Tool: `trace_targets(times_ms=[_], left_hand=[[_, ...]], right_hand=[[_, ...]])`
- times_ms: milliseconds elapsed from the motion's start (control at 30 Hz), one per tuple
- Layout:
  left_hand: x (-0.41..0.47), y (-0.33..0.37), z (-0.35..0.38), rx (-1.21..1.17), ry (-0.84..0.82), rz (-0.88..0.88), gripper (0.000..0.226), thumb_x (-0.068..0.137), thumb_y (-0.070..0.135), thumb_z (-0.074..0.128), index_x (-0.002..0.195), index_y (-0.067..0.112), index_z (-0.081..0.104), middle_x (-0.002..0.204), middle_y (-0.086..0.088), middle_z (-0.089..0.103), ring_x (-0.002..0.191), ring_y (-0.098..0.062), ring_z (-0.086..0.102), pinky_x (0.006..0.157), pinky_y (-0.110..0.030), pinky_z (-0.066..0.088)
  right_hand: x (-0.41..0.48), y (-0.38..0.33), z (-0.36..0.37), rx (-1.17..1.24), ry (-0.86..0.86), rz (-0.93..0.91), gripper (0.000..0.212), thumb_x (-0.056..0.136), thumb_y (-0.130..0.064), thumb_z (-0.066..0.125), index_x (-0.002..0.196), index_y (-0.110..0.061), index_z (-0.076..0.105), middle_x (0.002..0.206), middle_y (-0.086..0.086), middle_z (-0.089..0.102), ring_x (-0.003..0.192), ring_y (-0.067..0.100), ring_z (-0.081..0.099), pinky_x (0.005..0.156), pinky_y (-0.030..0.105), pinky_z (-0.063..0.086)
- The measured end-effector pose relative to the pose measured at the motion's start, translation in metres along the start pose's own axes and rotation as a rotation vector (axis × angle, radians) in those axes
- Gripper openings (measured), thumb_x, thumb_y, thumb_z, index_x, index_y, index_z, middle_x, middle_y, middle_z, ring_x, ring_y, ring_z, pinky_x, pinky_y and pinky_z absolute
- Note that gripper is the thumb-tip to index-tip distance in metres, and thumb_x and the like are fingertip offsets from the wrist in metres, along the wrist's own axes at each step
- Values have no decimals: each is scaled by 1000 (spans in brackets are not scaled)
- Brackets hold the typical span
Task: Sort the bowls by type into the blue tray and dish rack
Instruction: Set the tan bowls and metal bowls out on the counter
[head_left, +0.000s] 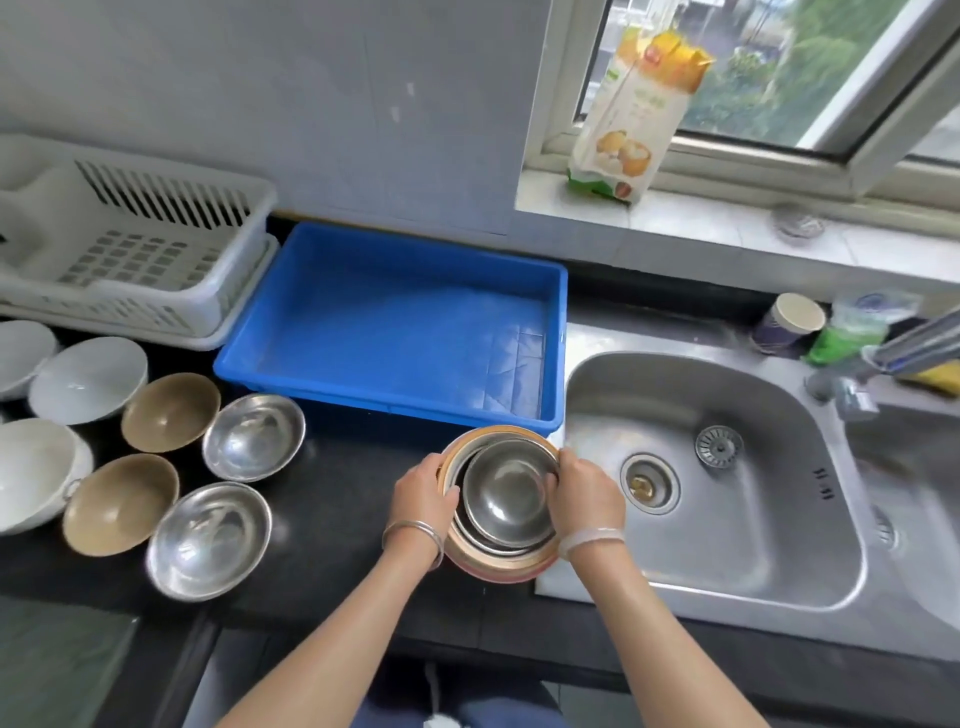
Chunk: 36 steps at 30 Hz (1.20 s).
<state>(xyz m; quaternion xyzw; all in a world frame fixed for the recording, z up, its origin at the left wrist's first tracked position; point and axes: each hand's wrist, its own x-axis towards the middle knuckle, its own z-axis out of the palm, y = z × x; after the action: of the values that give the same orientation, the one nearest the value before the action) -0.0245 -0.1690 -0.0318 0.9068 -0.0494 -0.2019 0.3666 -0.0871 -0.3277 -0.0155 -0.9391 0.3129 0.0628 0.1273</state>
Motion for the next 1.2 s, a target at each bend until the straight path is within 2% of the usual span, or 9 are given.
trace_targets(times_ms=[267, 367, 433, 567, 733, 833, 933, 1033, 1200], left_hand=[[-1, 4, 3, 50, -6, -13, 24, 84, 18, 64, 107, 17, 56, 103, -3, 65, 89, -17, 61, 79, -29, 51], [-2, 10, 5, 135, -12, -30, 33, 81, 20, 67, 110, 18, 51, 109, -4, 60, 99, -23, 60, 82, -34, 52], [-3, 14, 6, 178, -6, -31, 33, 81, 16, 65, 110, 18, 48, 112, -4, 59, 100, -23, 60, 80, -34, 53], [-3, 20, 6, 216, 26, -38, 26, 86, 9, 54, 110, 17, 48, 105, -5, 63, 91, -23, 62, 68, -32, 53], [-5, 23, 3, 179, 41, -28, 19, 89, 16, 49, 105, 19, 39, 84, -5, 63, 67, -20, 61, 55, -30, 51], [-7, 23, 1, 164, 74, 5, 13, 88, 17, 51, 99, 18, 44, 86, -4, 62, 72, -20, 61, 60, -31, 52], [-7, 26, 2, 187, 151, 82, 11, 87, 15, 52, 98, 16, 53, 101, -2, 60, 91, -18, 56, 73, -29, 51], [-7, 31, 3, 243, 202, 124, 14, 89, 16, 50, 100, 15, 58, 106, -2, 59, 101, -17, 49, 76, -27, 45], [-5, 39, -3, 169, 216, 118, 10, 90, 18, 51, 93, 14, 60, 90, -1, 63, 83, -15, 56, 63, -24, 41]], right_hand=[[5, 6, -22, 66, 78, -10, 20, 89, -20, 47, 79, -8, 59, 89, 14, 66, 85, 35, 59, 59, 31, 30], [6, 13, -25, 209, 86, 50, 33, 86, -20, 52, 54, -15, 42, 73, 15, 63, 66, 34, 47, 55, 30, 25], [4, 16, -26, 264, 96, 67, 41, 85, -20, 54, 50, -19, 32, 63, 11, 56, 62, 30, 41, 54, 30, 23], [-1, 21, -25, 326, 121, 70, 28, 84, -18, 55, 58, -15, 45, 65, 13, 61, 61, 28, 41, 54, 31, 22], [-3, 29, -26, 399, 130, 92, 22, 85, -16, 55, 69, -3, 59, 64, 15, 61, 64, 32, 49, 56, 31, 29], [-4, 33, -29, 426, 137, 103, 21, 86, -17, 55, 68, -5, 60, 59, 9, 55, 62, 30, 47, 56, 30, 29], [-5, 37, -31, 460, 139, 107, 20, 85, -16, 56, 71, -4, 62, 63, 13, 62, 66, 33, 53, 57, 31, 33], [-6, 39, -33, 491, 119, 117, 21, 85, -17, 56, 71, -3, 63, 65, 14, 63, 67, 33, 53, 58, 32, 34], [-9, 41, -42, 608, 105, 143, 11, 85, -17, 57, 87, -14, 68, 72, 6, 67, 72, 28, 61, 64, 31, 43]])
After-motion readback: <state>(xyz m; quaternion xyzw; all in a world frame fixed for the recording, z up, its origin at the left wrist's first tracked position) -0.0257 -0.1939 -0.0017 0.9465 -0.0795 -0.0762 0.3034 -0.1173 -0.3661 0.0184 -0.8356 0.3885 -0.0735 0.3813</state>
